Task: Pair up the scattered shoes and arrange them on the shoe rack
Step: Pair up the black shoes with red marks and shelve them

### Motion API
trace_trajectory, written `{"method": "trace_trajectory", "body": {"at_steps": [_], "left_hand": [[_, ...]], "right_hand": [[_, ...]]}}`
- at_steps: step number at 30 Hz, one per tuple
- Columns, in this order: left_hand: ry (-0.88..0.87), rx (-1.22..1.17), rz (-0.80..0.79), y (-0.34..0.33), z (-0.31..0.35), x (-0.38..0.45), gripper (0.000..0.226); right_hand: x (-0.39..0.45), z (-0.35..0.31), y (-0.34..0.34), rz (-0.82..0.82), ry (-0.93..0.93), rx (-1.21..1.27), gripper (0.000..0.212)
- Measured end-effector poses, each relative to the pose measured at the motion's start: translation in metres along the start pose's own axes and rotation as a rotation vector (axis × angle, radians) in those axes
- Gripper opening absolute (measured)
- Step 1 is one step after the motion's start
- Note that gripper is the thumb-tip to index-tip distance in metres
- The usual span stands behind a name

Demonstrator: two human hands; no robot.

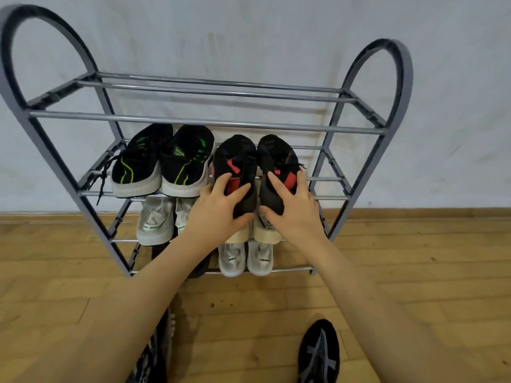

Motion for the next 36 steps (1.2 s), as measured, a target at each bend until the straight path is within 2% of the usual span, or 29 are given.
{"method": "trace_trajectory", "body": {"at_steps": [5,11,22,29,36], "left_hand": [[-0.062,-0.109,0.103,0.005,0.002,0.002,0.048],[-0.086,-0.087,0.176,-0.002,-0.004,0.016,0.044],[-0.030,-0.081,0.166,-0.030,-0.016,0.031,0.047],[0.012,-0.080,0.161,-0.034,-0.016,0.034,0.052],[0.043,0.009,0.043,-0.026,-0.012,0.027,0.056]], "right_hand": [[0.002,-0.004,0.002,0.082,0.070,0.083,0.046],[0.019,-0.002,-0.003,0.191,0.092,0.128,0.042],[0.039,0.009,-0.020,0.143,0.110,0.172,0.042],[0.044,0.009,-0.021,0.143,0.126,0.039,0.045],[0.039,0.009,-0.016,0.048,0.116,-0.031,0.052]]}}
Point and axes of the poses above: each hand's wrist, its own x-axis towards the middle knuckle, its own y-axis out of the back of the hand, z = x × y, the point moved 4 cm from there along x, towards the middle knuckle, and after that the axes turned 12 degrees about -y, right-handed, at the moved point
